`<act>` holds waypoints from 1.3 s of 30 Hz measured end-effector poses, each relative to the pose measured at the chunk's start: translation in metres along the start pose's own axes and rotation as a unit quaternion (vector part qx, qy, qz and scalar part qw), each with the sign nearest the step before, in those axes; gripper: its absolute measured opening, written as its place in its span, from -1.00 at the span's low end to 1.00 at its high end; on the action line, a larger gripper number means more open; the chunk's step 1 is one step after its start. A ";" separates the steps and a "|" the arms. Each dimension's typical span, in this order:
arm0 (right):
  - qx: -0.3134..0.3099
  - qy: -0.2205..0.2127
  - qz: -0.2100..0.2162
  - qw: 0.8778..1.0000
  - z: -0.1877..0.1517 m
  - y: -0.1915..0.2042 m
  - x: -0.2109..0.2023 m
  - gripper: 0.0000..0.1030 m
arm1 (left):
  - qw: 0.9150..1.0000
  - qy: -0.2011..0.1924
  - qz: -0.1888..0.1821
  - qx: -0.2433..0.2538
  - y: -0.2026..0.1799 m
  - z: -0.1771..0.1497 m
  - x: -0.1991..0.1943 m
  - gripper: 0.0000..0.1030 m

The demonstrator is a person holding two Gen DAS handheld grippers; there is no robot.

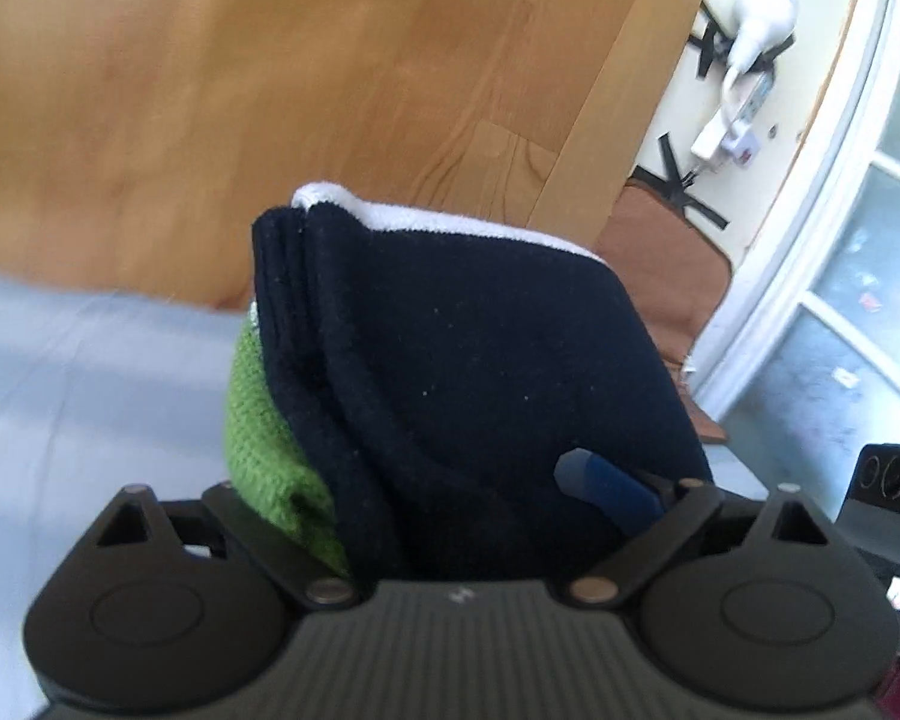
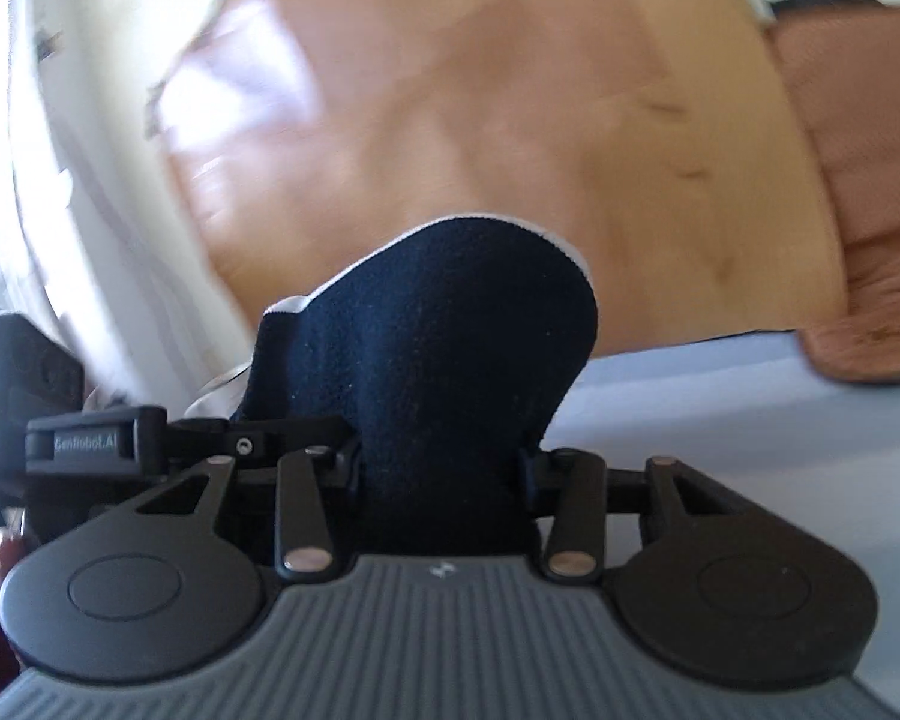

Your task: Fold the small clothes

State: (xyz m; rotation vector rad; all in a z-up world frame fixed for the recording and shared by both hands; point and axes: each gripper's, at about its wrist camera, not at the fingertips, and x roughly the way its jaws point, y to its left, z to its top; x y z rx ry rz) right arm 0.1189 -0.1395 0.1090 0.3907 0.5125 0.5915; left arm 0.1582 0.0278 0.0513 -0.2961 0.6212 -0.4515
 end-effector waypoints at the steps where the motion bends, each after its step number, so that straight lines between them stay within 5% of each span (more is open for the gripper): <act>1: 0.013 0.002 -0.003 1.000 0.005 -0.017 0.007 -0.09 | 1.000 0.004 0.004 0.003 -0.003 0.006 0.018 0.85; 6: 0.090 0.041 -0.028 0.995 0.009 -0.085 0.044 -0.07 | 0.999 0.043 0.033 0.005 -0.007 0.012 0.089 0.80; 12: 0.146 0.062 -0.041 0.986 0.005 -0.103 0.045 0.18 | 0.999 0.019 0.049 -0.008 -0.002 -0.005 0.102 0.99; 14: 0.161 0.035 -0.047 0.985 0.006 -0.109 0.038 0.57 | 0.998 0.016 0.063 -0.018 0.002 -0.008 0.096 0.98; 16: 0.174 0.000 -0.069 0.982 0.006 -0.112 0.027 0.69 | 0.996 0.008 0.085 -0.031 0.006 -0.011 0.087 0.98; 23: 0.238 -0.023 -0.082 0.967 -0.001 -0.125 0.010 0.68 | 0.990 -0.004 0.142 -0.026 0.001 -0.039 0.038 0.99; 31: 0.187 -0.003 -0.150 0.971 -0.022 -0.086 -0.038 0.68 | 0.983 0.022 0.184 -0.013 -0.015 -0.075 -0.002 0.99; 39: 0.147 0.013 -0.168 0.975 -0.057 -0.044 -0.089 0.68 | 0.974 0.032 0.224 0.020 -0.040 -0.101 -0.024 0.99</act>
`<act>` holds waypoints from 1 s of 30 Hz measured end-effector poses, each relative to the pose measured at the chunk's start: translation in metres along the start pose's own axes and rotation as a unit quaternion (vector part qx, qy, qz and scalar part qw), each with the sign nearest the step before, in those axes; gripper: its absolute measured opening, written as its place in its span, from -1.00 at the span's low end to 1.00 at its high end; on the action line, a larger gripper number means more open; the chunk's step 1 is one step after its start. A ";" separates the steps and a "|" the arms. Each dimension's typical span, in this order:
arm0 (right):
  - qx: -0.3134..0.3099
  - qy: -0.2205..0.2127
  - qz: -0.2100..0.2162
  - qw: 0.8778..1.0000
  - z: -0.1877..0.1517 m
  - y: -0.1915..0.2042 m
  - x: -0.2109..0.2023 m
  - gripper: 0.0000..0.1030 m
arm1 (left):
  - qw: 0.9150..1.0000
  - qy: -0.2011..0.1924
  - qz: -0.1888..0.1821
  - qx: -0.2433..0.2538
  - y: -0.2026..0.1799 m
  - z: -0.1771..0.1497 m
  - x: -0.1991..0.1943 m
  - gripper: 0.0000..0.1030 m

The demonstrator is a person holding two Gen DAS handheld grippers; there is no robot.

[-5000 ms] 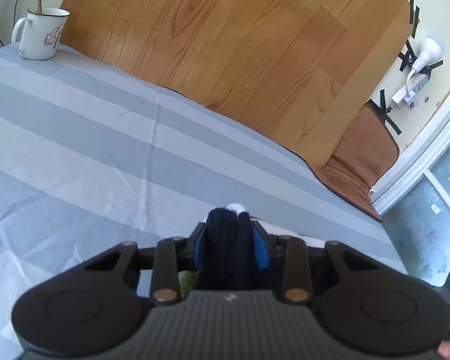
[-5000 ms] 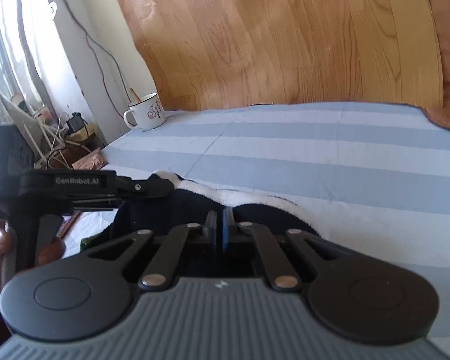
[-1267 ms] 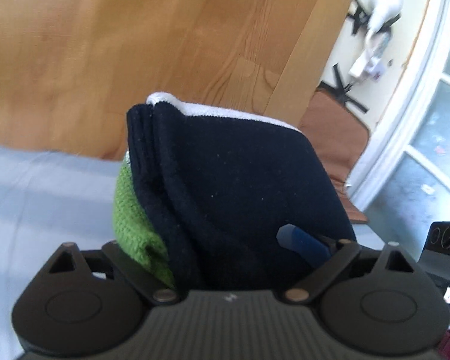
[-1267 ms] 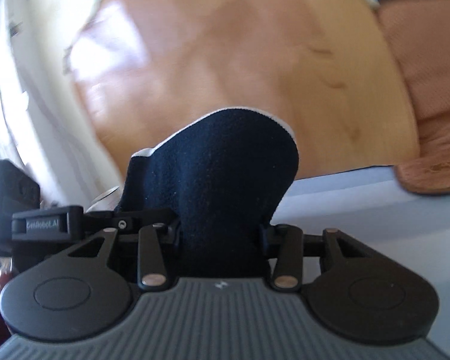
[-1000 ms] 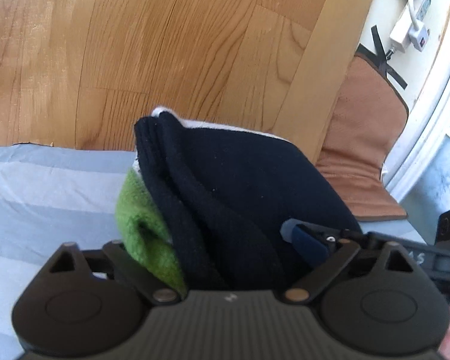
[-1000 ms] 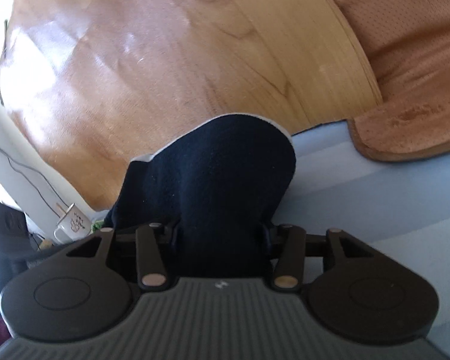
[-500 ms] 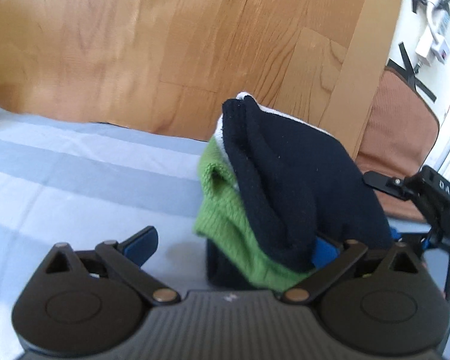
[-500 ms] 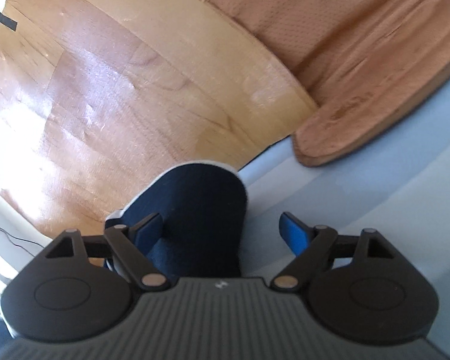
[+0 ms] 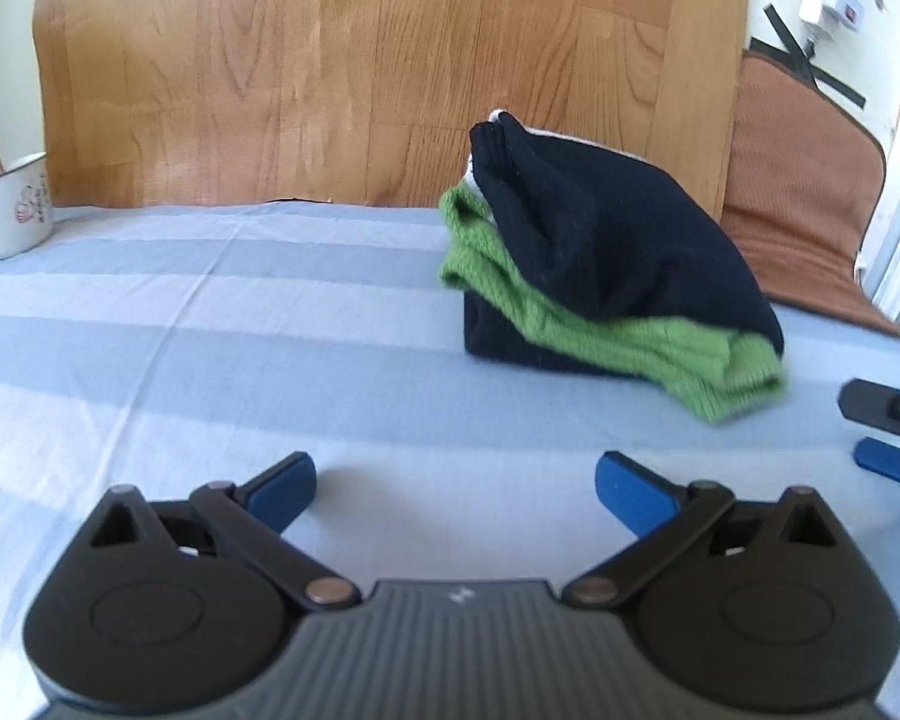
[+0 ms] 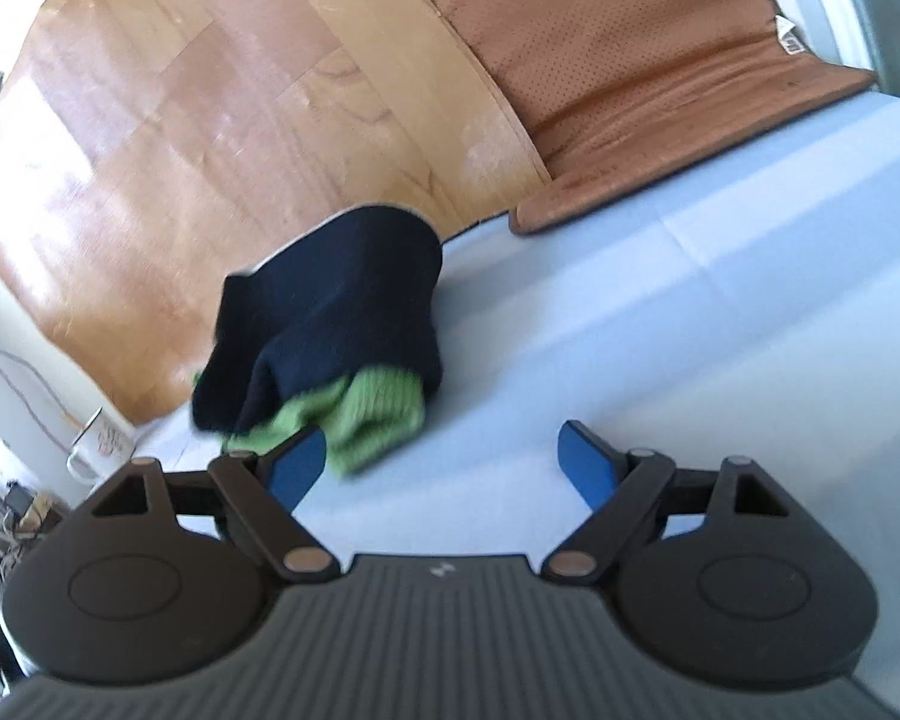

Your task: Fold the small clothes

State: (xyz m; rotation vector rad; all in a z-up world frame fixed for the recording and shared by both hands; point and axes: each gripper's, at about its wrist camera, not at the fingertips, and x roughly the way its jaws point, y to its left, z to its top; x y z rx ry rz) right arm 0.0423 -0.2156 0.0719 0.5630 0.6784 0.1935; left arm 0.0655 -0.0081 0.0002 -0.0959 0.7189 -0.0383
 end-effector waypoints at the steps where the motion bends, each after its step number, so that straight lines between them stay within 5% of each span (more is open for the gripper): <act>1: -0.002 -0.002 -0.003 1.000 -0.006 0.002 -0.007 0.69 | 1.000 0.002 0.005 0.001 -0.001 -0.003 -0.003 0.99; 13: 0.016 -0.045 0.018 0.999 -0.069 0.013 -0.066 0.70 | 0.999 -0.012 0.028 0.020 -0.009 -0.036 -0.037 0.99; 23: 0.017 -0.046 0.033 0.998 -0.073 0.009 -0.073 0.70 | 0.991 -0.100 0.066 -0.056 0.008 -0.044 -0.060 0.99; 30: 0.029 -0.041 0.034 0.998 -0.074 0.005 -0.075 0.70 | 0.991 -0.105 0.066 -0.054 0.010 -0.043 -0.061 0.99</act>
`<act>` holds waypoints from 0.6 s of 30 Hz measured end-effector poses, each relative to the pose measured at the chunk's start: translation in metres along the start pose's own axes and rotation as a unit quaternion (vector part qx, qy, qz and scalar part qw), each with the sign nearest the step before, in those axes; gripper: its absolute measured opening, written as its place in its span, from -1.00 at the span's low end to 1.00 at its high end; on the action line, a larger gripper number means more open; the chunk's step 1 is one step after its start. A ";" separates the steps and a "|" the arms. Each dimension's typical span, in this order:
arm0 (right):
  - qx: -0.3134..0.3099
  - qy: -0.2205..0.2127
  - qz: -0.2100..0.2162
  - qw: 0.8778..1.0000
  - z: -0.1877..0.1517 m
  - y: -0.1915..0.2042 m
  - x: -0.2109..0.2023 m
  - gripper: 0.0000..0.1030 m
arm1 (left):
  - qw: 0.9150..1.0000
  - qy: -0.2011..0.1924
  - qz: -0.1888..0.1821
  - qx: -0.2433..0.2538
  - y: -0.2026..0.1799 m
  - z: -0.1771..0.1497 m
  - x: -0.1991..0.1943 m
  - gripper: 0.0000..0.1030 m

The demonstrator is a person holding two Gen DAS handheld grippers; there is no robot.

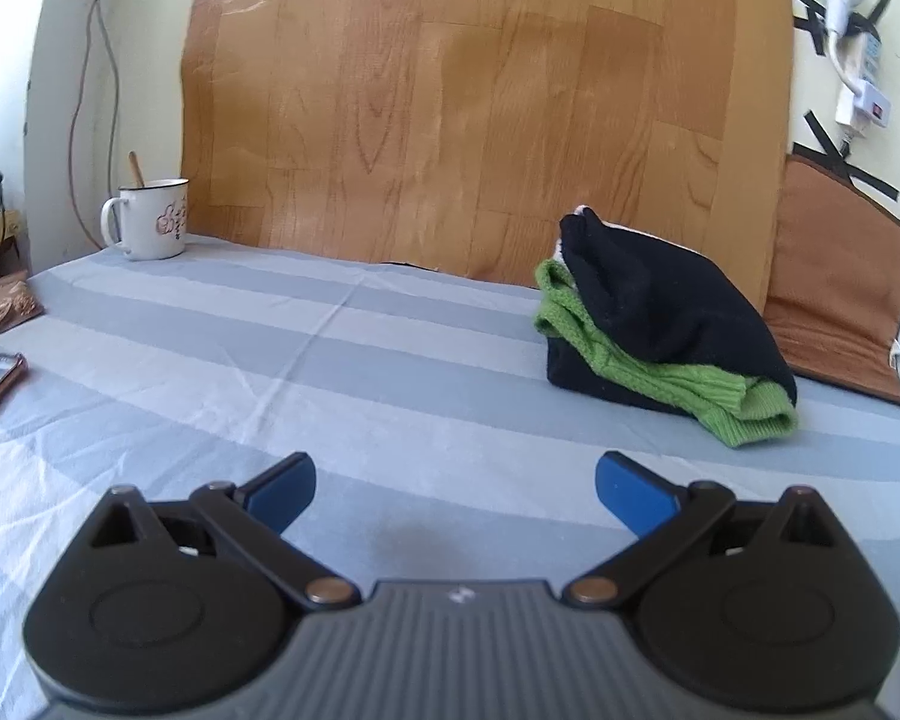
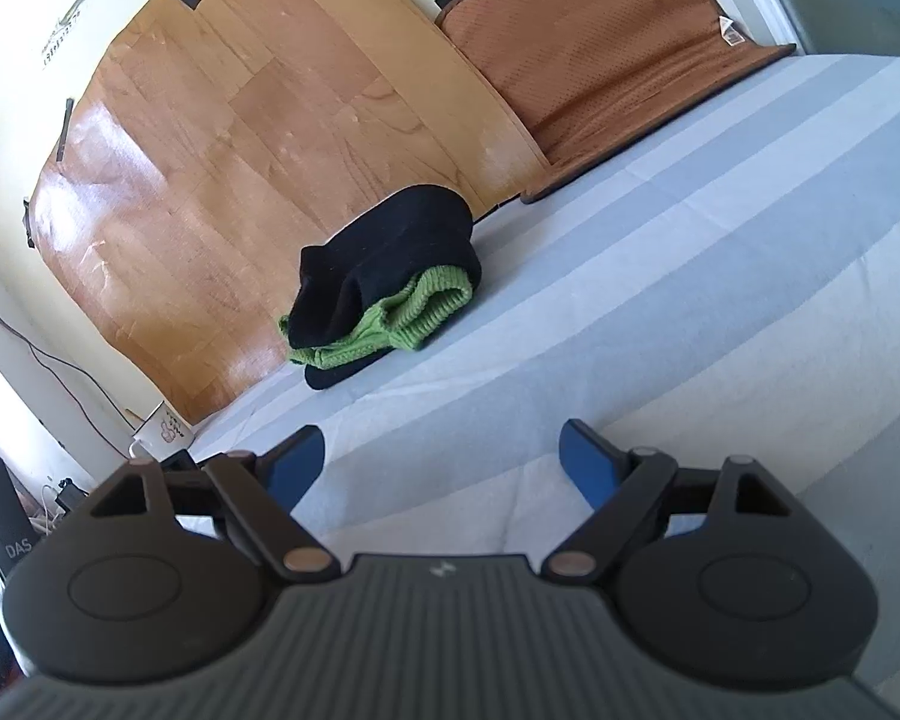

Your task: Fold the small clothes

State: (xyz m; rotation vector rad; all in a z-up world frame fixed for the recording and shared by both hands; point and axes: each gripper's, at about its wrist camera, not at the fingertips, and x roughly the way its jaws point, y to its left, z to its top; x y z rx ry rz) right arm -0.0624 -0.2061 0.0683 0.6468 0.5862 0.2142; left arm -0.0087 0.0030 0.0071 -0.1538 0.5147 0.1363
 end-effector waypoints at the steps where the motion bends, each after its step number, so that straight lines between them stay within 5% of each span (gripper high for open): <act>1: 0.001 0.001 0.001 1.000 0.000 0.000 0.000 0.71 | 1.000 0.002 0.000 0.006 -0.001 0.000 0.000 0.99; 18: 0.055 0.076 0.014 0.995 0.006 0.006 -0.006 0.88 | 0.999 0.012 -0.027 0.041 0.000 0.005 -0.014 0.99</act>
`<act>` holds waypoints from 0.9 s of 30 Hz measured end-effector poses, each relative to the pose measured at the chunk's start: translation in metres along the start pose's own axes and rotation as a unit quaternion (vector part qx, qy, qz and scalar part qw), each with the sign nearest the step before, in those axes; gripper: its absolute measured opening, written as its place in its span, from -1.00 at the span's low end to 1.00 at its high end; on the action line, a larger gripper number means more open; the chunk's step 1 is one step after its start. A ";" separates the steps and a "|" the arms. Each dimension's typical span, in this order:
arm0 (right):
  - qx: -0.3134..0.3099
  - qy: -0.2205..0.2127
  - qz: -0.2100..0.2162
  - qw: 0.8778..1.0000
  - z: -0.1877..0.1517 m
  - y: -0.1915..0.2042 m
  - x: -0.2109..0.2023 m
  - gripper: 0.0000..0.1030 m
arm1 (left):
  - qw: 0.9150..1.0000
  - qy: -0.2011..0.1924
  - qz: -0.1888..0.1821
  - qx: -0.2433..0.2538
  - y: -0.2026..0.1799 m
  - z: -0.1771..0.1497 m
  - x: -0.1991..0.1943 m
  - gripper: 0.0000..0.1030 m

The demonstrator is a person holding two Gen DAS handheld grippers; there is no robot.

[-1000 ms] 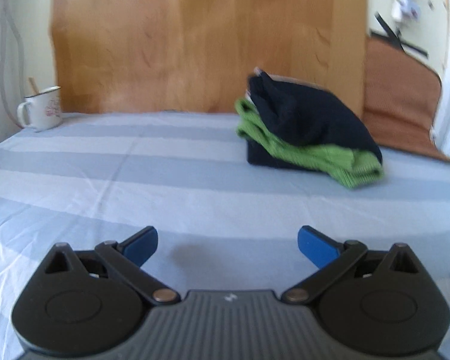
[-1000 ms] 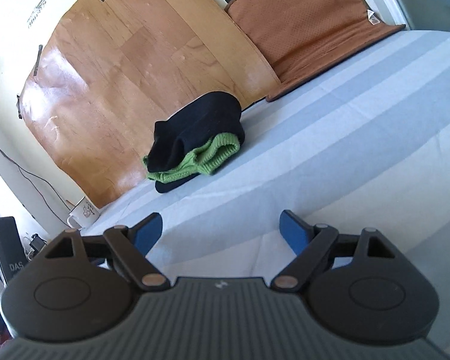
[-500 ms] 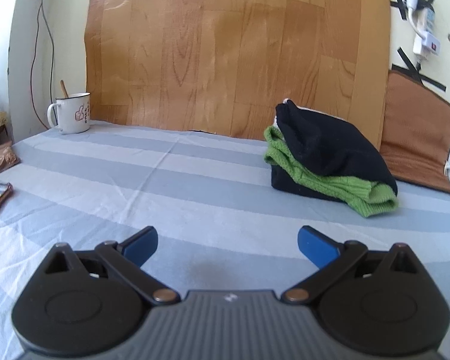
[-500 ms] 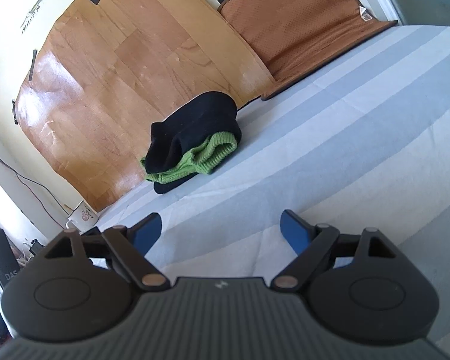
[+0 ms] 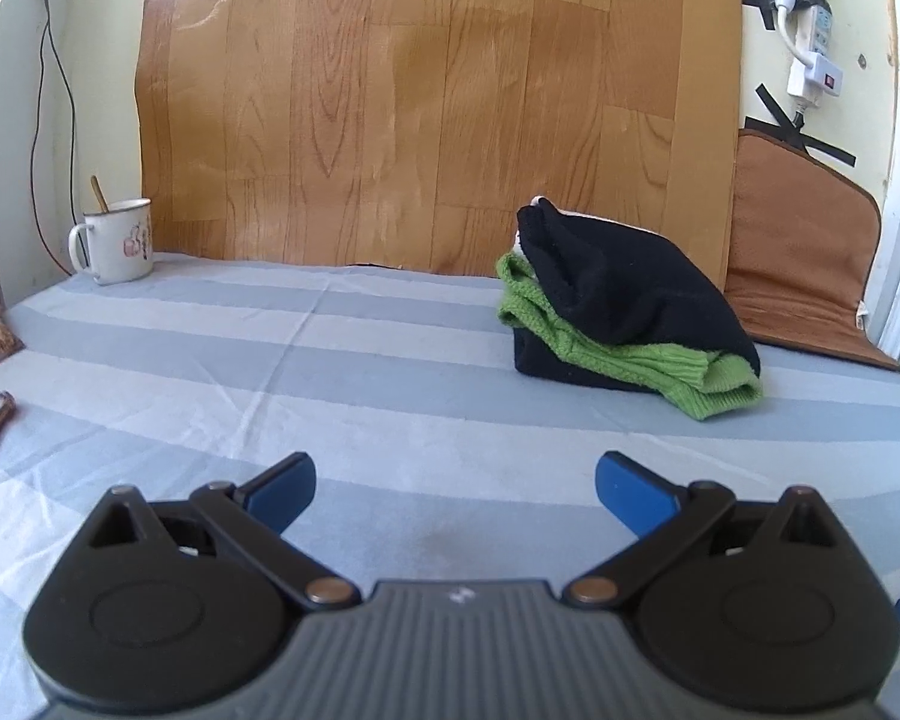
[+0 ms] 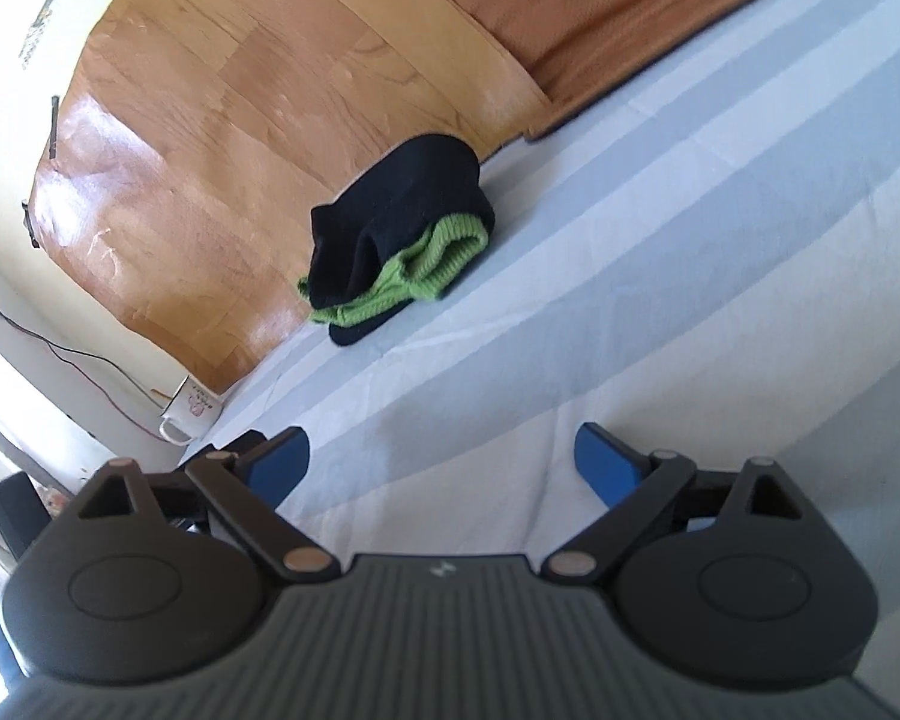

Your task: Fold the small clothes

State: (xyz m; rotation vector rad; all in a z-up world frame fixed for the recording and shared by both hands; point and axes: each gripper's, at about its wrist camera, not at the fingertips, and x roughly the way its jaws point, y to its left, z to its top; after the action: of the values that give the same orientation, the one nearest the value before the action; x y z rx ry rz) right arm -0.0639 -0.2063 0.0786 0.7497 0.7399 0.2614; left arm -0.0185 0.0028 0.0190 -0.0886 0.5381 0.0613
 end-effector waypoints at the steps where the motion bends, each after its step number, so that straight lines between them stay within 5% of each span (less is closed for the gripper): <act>1: 0.009 0.009 0.004 1.000 0.001 0.001 0.000 0.88 | 1.000 0.000 0.004 0.005 -0.001 0.001 -0.002 0.99; 22: 0.014 0.036 0.025 0.999 -0.003 0.009 0.002 0.88 | 0.994 -0.081 0.034 0.072 -0.022 0.016 -0.057 0.99; 27: 0.006 0.030 0.028 0.999 -0.004 0.016 -0.002 0.88 | 0.995 -0.070 0.014 0.066 -0.021 0.019 -0.065 0.99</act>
State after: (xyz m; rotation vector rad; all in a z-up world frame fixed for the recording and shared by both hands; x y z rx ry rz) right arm -0.0679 -0.1940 0.0887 0.7782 0.7785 0.3315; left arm -0.0626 -0.0181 0.0703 0.0526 0.4028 0.0585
